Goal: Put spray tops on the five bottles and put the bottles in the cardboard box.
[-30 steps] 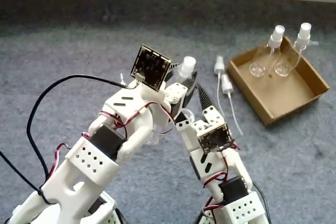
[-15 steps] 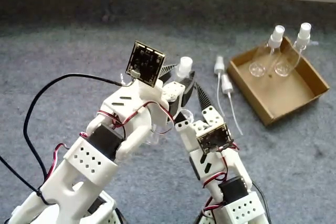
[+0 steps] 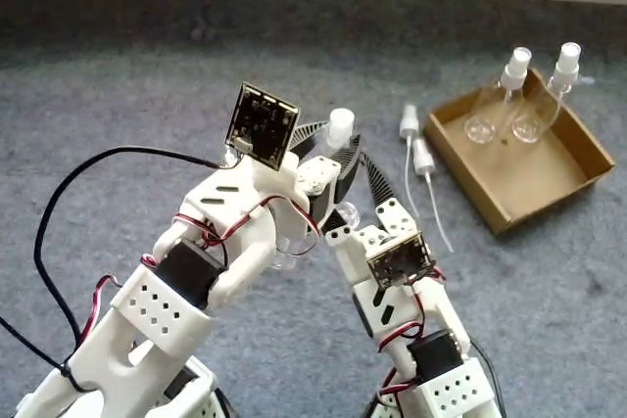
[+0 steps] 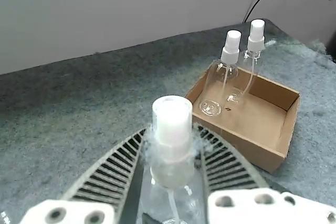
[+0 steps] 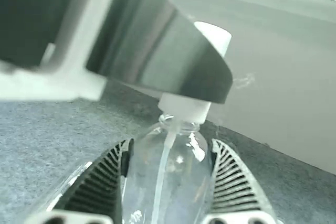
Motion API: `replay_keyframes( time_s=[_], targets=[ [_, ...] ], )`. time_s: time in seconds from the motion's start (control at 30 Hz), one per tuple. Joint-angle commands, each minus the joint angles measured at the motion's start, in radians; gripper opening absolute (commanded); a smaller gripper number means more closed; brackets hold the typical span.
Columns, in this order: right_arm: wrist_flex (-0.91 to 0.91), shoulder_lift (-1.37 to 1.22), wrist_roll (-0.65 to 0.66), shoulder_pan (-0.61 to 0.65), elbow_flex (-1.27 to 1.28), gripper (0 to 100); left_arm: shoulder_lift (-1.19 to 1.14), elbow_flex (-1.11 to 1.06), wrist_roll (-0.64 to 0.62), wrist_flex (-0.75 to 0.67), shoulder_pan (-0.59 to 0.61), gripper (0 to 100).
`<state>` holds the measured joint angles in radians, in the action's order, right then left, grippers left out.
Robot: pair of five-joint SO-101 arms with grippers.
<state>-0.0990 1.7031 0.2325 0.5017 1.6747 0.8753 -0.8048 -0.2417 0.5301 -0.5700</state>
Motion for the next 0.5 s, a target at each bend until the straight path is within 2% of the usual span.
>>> replay_keyframes(
  time_s=[0.0,0.23,0.37,0.47],
  targets=[
    [0.005,0.016,0.009,0.004,0.105,3.0,0.035,-0.028,-0.006,0.005,0.005,0],
    [0.004,0.016,0.009,0.004,0.105,3.0,0.107,-0.096,-0.006,0.0,0.007,0],
    [0.004,0.016,0.008,0.005,0.105,3.0,0.101,-0.131,-0.005,-0.08,0.013,0],
    [0.002,0.016,0.008,0.005,0.105,3.0,0.068,-0.13,0.055,-0.109,0.005,0]
  ],
)
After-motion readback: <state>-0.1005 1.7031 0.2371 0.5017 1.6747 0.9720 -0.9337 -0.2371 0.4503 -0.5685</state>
